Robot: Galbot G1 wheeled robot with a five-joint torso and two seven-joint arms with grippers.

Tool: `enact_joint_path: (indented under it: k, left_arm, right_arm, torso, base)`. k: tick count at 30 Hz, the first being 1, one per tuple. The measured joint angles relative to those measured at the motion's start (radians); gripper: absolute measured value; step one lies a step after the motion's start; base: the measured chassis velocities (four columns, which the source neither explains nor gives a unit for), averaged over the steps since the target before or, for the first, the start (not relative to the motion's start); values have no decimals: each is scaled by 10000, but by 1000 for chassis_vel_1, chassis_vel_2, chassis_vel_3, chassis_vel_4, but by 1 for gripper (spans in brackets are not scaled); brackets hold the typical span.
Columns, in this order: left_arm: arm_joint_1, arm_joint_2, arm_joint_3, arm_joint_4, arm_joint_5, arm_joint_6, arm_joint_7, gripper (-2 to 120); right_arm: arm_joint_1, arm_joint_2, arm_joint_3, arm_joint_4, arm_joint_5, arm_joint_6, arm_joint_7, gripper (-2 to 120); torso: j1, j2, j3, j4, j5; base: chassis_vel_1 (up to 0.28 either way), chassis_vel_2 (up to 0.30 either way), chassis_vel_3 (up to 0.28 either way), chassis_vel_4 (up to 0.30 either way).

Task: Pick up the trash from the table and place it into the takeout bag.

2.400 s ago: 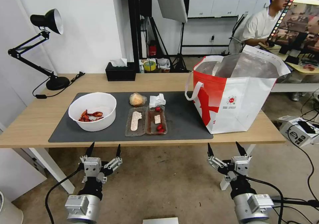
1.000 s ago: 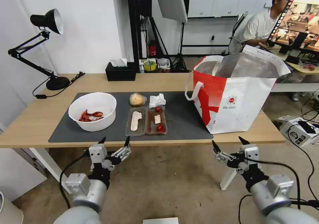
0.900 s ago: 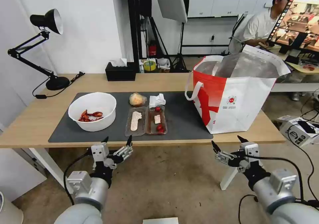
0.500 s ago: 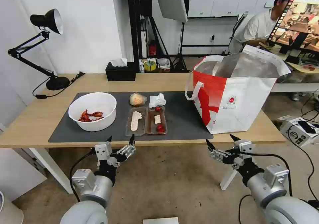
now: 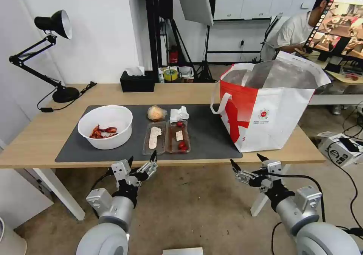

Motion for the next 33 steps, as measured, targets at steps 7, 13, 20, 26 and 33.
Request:
enact_joint_path:
  k: [7, 13, 20, 26, 33]
  left_arm:
    - [-890, 94, 415, 535, -1873, -338, -1029, 100]
    - [-1580, -23, 656, 762, -3735, -544, -2197, 100]
    - [-2428, -55, 1047, 1078, -4490, -542, -3692, 100]
    - [-2704, -148, 1205, 1216, -4794, -513, -4079, 100]
    - [-2920, -219, 1237, 1416, -5062, -444, -4308, 100]
  right_arm:
    - [-10, -30, -7, -9, -29, 14, -11, 100]
    - [-42, -19, 17, -85, -72, 47, -11, 100]
    - [-13, -16, 16, -191, -117, 92, -12, 100]
    - [-41, -15, 17, -230, -158, 115, -9, 100]
    - [-93, -39, 82, -225, -180, 142, -2, 100]
  torso:
    - [0, 0, 0, 0, -1]
    - [0, 0, 0, 0, 0]
    - [0, 0, -1, 0, 0]
    - [0, 0, -1, -1, 0]
    - [0, 0, 0, 0, 0]
  base:
    - [0, 0, 0, 0]
    - [0, 0, 0, 0]
    - [0, 0, 0, 0]
    - [0, 0, 0, 0]
    - [0, 0, 0, 0]
